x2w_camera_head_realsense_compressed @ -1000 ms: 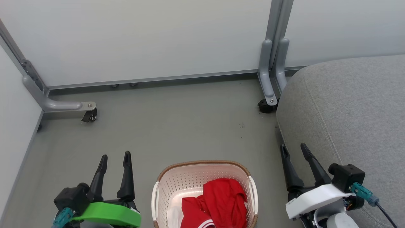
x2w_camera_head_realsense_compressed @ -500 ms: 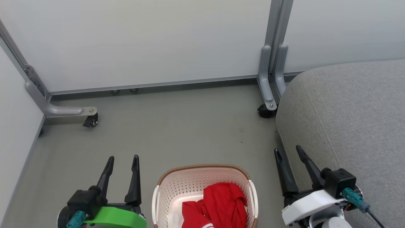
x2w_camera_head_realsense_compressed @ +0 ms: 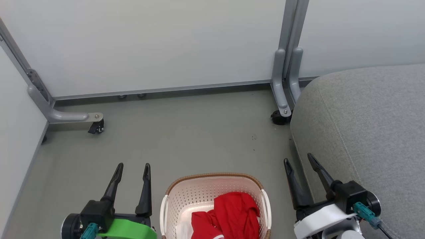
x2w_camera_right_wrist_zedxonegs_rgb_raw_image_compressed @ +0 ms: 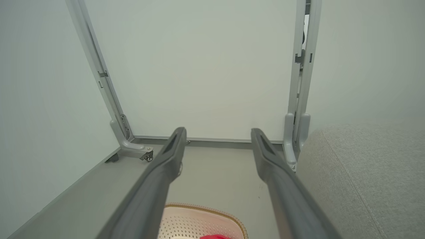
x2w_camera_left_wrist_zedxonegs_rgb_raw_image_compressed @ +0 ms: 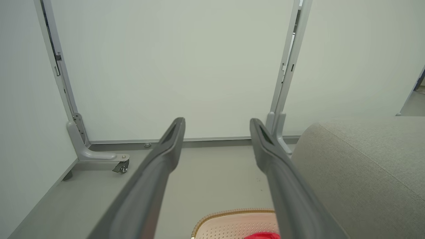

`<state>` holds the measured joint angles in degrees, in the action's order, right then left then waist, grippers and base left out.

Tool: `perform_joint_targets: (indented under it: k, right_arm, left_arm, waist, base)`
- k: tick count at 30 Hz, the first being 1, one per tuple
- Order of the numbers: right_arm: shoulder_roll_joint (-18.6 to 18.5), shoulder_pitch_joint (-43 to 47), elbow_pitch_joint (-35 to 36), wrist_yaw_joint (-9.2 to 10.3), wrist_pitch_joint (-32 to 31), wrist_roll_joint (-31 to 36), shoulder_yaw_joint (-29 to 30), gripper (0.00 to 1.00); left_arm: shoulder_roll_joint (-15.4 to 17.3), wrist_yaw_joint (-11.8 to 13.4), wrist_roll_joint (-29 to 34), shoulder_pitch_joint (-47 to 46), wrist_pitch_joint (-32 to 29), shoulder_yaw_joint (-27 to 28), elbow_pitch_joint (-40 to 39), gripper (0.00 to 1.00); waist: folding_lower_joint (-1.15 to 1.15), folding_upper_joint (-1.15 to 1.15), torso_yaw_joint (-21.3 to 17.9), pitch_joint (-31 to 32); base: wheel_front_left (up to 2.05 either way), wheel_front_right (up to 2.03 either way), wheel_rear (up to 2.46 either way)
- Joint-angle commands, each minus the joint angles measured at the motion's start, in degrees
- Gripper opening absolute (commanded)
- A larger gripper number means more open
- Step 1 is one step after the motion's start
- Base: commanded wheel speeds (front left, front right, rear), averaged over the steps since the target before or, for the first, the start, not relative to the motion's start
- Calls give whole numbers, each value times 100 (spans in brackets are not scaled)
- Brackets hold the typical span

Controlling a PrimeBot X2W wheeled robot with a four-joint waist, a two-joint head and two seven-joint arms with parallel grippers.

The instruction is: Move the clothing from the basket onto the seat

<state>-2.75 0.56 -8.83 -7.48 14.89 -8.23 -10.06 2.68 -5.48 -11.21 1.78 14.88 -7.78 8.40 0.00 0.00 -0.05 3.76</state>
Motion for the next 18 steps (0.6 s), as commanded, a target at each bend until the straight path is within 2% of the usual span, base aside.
perform_joint_targets:
  k: [1,18]
  right_arm:
    - [-26,40,35,-2,35,54,-15,100]
    - [-25,44,11,-1,35,47,-38,100]
  left_arm:
    - [38,26,31,86,35,-17,9,100]
    - [37,-61,45,7,29,-60,60,100]
  waist:
    - [0,0,2,-5]
    - [0,0,5,-117]
  base:
    - [0,0,0]
    - [0,0,0]
